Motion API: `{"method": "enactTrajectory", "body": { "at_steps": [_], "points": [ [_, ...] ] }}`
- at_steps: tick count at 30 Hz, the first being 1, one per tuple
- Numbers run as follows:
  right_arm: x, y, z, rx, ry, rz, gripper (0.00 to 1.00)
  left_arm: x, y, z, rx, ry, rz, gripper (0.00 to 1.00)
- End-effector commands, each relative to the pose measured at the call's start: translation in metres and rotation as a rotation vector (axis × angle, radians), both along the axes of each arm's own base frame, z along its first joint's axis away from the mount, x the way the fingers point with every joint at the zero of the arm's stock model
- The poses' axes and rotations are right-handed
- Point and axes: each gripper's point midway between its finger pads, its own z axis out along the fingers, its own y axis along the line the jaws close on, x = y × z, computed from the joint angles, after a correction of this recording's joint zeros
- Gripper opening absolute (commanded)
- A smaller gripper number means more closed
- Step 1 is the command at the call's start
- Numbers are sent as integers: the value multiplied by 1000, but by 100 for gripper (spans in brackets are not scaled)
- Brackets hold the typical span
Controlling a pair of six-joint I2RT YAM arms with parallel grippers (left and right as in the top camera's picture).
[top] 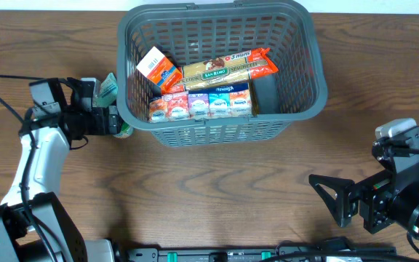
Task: Pack container
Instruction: 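Lower the left gripper onto the green-capped bottle and grasp it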
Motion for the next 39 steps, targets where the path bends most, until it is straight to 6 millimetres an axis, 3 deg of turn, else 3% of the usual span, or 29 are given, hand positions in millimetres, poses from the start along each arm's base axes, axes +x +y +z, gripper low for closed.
{"method": "enactTrajectory", "body": {
  "at_steps": [1, 12, 22, 27, 34, 39],
  "points": [
    [1, 0, 1, 6, 3, -11, 99, -2, -6, -8, 19, 6, -5, 99],
    [1, 0, 1, 6, 3, -11, 99, 2, -12, -24, 234, 32, 0, 99],
    [1, 0, 1, 6, 3, -11, 99, -3, -14, -57, 234, 122, -15, 99],
    [1, 0, 1, 6, 3, -11, 99, 1, -14, -56, 234, 108, -10, 100],
    [1, 0, 1, 6, 3, -11, 99, 7, -13, -54, 220, 88, 23, 67],
    [1, 0, 1, 6, 2, -11, 99, 7, -13, -54, 221, 88, 23, 57]
  ]
}}
